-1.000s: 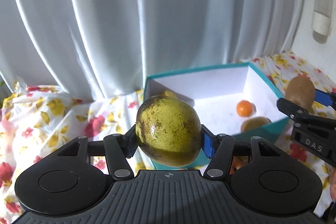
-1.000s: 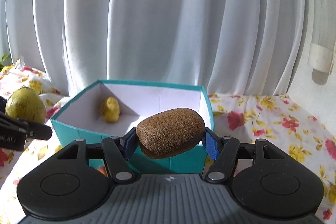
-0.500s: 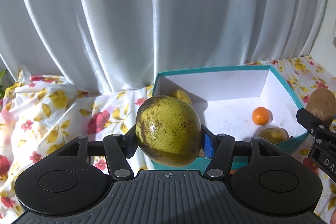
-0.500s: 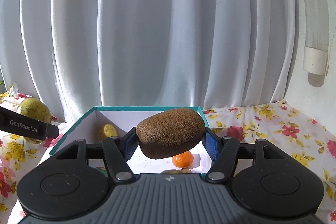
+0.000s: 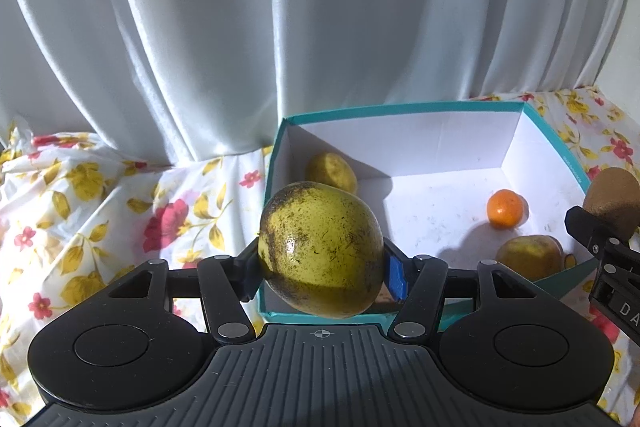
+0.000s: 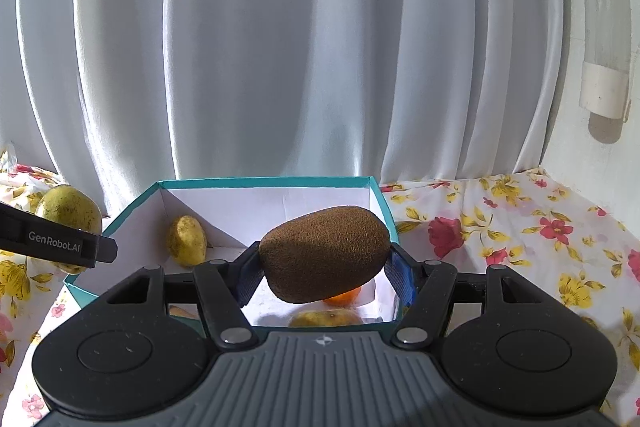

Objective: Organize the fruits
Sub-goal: 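Lift the pear and kiwi and carry both over the teal box, then open both grippers to drop the pear and kiwi into the box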

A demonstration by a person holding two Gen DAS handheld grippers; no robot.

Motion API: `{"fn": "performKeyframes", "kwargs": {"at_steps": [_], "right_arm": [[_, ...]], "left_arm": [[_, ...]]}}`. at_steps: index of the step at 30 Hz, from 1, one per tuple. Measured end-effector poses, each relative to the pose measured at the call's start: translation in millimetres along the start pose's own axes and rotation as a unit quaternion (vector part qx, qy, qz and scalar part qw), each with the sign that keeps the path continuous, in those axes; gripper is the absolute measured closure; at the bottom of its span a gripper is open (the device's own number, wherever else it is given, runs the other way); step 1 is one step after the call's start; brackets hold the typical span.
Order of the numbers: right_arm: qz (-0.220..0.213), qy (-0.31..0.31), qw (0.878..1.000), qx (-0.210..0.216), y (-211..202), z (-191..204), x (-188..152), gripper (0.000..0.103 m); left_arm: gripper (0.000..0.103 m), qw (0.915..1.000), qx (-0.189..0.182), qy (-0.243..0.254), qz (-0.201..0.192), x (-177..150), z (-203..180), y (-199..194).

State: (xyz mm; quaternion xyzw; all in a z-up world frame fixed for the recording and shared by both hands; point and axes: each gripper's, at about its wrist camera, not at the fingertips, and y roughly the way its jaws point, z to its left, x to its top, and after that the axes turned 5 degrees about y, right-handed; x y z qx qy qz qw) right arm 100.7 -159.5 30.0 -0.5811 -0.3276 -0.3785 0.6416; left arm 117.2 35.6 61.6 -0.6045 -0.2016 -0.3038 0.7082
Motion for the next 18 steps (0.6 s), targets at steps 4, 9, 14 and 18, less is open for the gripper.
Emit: {"fn": "performKeyframes", "kwargs": {"at_steps": [4, 9, 14, 18], "right_arm": [[0.011, 0.003, 1.0, -0.001, 8.8, -0.7, -2.8, 0.038], [0.02, -0.002, 1.0, -0.002, 16.2, -0.4, -4.4, 0.038], [0.035, 0.004, 0.999, -0.003, 22.6, -1.2, -8.1, 0.035], [-0.008, -0.003, 1.0, -0.018, 6.1, -1.1, -7.4, 0.022]], "left_arm": [[0.039, 1.0, -0.001, 0.003, 0.007, -0.8, -1.2, 7.2], [0.039, 0.9998, -0.007, 0.008, 0.017, -2.6, -3.1, 15.8], [0.026, 0.9995, 0.013, 0.027, -0.007, -6.8, -7.7, 14.6], [0.023, 0.999, 0.015, 0.015, -0.04, -12.5, -0.5, 0.1]]}}
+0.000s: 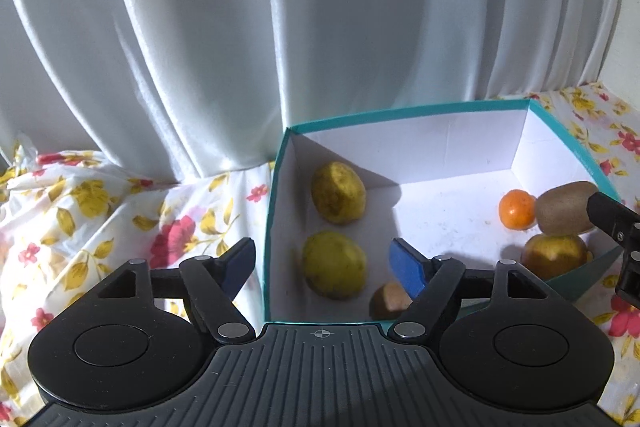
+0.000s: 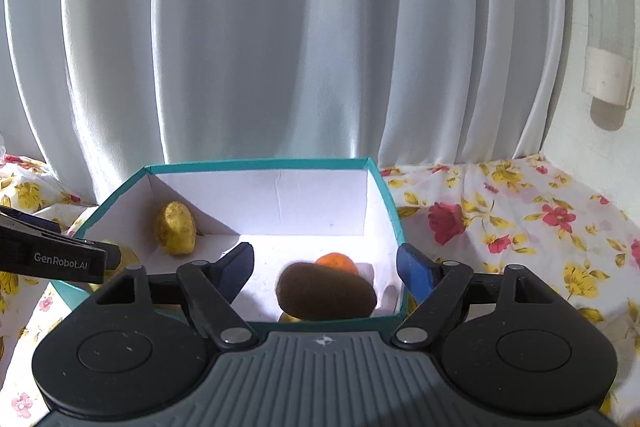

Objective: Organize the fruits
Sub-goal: 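Open both grippers to drop the pear and kiwi into the box, then move both grippers back toward the fruits beside the box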

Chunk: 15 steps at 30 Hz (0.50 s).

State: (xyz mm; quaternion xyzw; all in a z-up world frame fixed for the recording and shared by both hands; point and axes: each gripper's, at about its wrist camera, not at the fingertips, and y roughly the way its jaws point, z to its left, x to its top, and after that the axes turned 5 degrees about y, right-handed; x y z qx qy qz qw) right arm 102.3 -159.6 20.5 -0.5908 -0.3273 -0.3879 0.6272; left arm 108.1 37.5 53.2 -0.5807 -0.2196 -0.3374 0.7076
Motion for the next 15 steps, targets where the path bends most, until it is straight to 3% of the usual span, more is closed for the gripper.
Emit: {"fn": "performKeyframes", "kwargs": {"at_steps": [4, 7, 15], "right_arm": [[-0.025, 0.002, 1.0, 0.001, -17.1, -5.2, -5.8, 0.021], [-0.019, 0.003, 1.0, 0.001, -24.4, -8.8, -17.4, 0.021], [0.021, -0.019, 1.0, 0.001, -38.0, -6.6, -50.0, 0.021]], "left_arm": [[0.021, 0.9993, -0.005, -0.023, -0.028, -13.9, 10.8, -21.1], [0.018, 0.9988, -0.006, -0.024, -0.041, -31.8, 13.0, -35.0], [0.017, 0.9993, -0.032, -0.005, -0.02, -74.1, 2.6, -41.2]]}}
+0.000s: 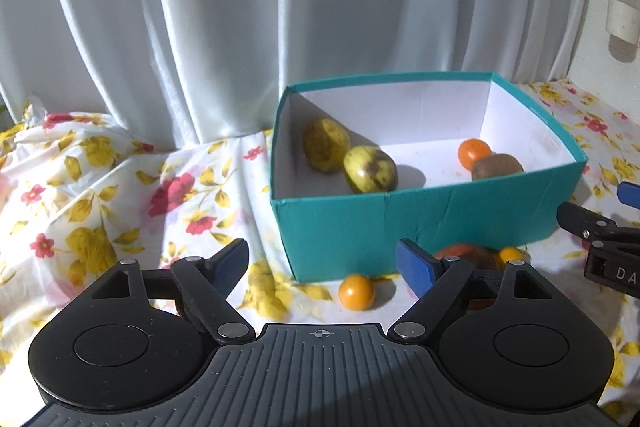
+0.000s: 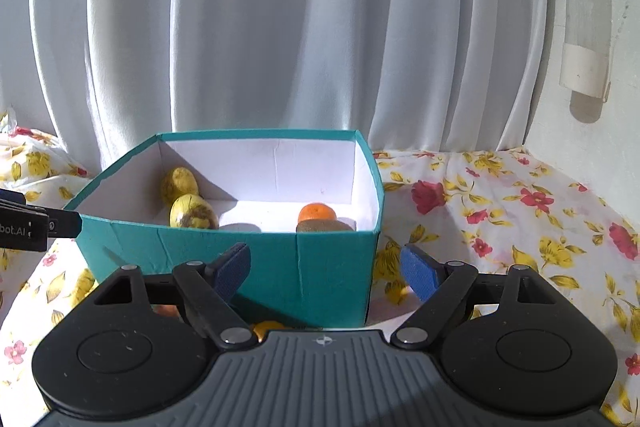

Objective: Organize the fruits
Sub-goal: 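Move both grippers back toward the fruits beside the box, then grasp a mandarin with the left gripper while the right grasps a kumquat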

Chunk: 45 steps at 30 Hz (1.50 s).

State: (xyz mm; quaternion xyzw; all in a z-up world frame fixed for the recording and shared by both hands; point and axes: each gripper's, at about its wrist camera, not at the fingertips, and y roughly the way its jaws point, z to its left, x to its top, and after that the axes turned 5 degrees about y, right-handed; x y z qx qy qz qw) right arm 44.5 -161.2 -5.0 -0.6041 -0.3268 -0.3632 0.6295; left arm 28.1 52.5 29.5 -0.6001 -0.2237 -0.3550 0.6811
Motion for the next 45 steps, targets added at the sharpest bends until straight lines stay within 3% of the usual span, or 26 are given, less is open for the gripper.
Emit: {"fn": "performKeyframes", "kwargs": {"at_steps": [10, 23, 38, 42, 45], "right_arm": [[0.024, -0.013, 1.0, 0.0, -9.5, 6.5, -20.3, 0.021], [0.057, -0.038, 0.998, -0.004, 4.5, 12.9, -37.3, 0.021], [0.105, -0.056, 0.993, 0.023, 43.4, 19.9, -47.7, 0.039], [0.113, -0.062, 0.991, 0.027, 55.7, 22.7, -48.3, 0.043], [0.122, -0.07, 0.99, 0.031, 67.0, 26.2, -49.0, 0.052]], "left_arm": [[0.018, 0.9986, -0.037, 0.034, 0.016, -31.6, -21.7, -3.4], [0.019, 0.9957, -0.053, 0.068, 0.032, -47.1, -39.0, 9.2], [0.021, 0.9907, -0.078, 0.1, 0.051, -50.0, -54.6, 41.3], [0.031, 0.9883, -0.084, 0.101, 0.077, -51.7, -57.5, 58.6], [0.037, 0.9892, -0.091, 0.091, 0.071, -49.8, -54.5, 62.5]]}}
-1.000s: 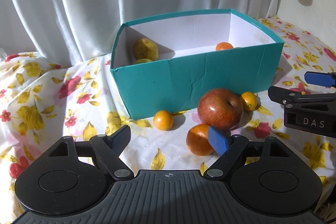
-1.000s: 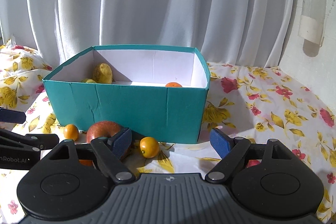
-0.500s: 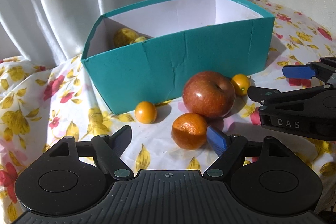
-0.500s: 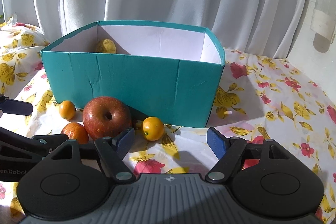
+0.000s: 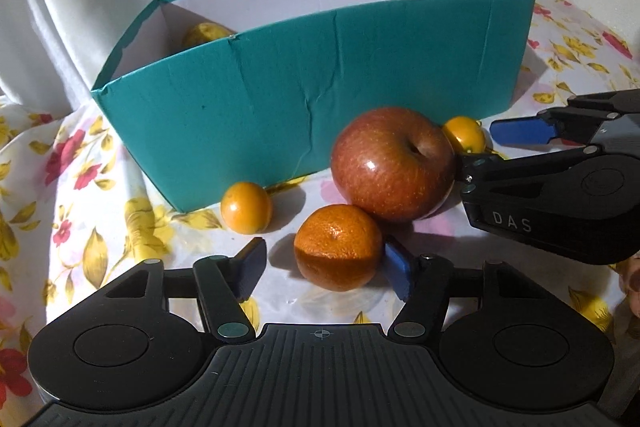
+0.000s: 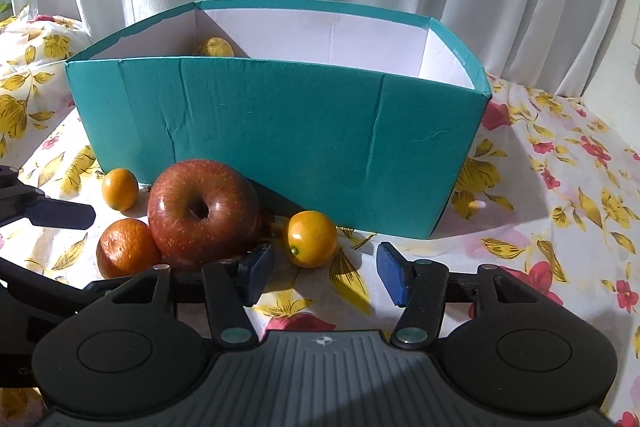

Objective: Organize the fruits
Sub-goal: 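Grasp a mandarin with the left gripper while the right grasps a kumquat, then lift the mandarin and kumquat and carry both over the teal box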

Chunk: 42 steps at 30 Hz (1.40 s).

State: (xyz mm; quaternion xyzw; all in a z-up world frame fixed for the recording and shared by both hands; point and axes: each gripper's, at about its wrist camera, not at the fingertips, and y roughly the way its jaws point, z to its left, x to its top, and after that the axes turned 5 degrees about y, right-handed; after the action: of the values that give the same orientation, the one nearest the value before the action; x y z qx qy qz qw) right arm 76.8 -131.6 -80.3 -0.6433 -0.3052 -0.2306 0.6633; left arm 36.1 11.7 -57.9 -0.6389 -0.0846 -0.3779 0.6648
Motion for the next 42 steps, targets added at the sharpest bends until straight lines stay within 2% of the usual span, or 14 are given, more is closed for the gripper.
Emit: {"fn": "performKeyframes", "kwargs": {"at_steps": [2, 4, 6, 16, 24, 29, 31, 37, 42], "right_arm": [[0.004, -0.002, 1.0, 0.003, 6.2, 1.4, 0.4, 0.058], [0.0, -0.006, 1.0, 0.009, 9.2, 2.7, 1.1, 0.065], [-0.005, -0.015, 1.0, 0.01, 10.5, 4.9, 1.8, 0.071], [-0.01, -0.014, 1.0, 0.013, 8.2, 4.0, 2.4, 0.071], [-0.036, -0.007, 0.999, 0.0, -26.0, -2.0, 0.3, 0.071], [-0.066, 0.039, 0.997, 0.019, -60.1, -15.3, 17.4, 0.071], [-0.08, 0.052, 0.995, 0.023, -73.5, -20.5, 29.8, 0.071], [-0.12, 0.055, 0.991, 0.016, -93.1, -27.1, 70.0, 0.071], [-0.143, 0.07, 0.987, 0.038, -107.5, -31.7, 106.0, 0.071]], "left_arm": [[0.042, 1.0, -0.007, -0.005, -0.003, 1.0, 2.2, 1.6], [0.052, 0.9999, -0.015, -0.006, -0.005, 2.3, 3.7, 2.6], [0.053, 0.9998, -0.018, -0.005, -0.006, 2.7, 4.3, 2.8], [0.055, 0.9999, -0.008, -0.015, -0.001, 1.3, 12.1, -3.0], [0.055, 0.9998, 0.006, -0.017, -0.007, 9.3, 13.0, -35.0], [0.055, 0.9984, 0.034, -0.034, -0.03, 36.4, 24.2, -64.8], [0.055, 0.9969, 0.044, -0.041, -0.05, 52.0, 30.2, -78.3], [0.055, 0.9905, 0.081, -0.082, -0.075, 111.8, 52.1, -109.3], [0.054, 0.9844, 0.108, -0.103, -0.093, 146.1, 64.0, -122.2]]}}
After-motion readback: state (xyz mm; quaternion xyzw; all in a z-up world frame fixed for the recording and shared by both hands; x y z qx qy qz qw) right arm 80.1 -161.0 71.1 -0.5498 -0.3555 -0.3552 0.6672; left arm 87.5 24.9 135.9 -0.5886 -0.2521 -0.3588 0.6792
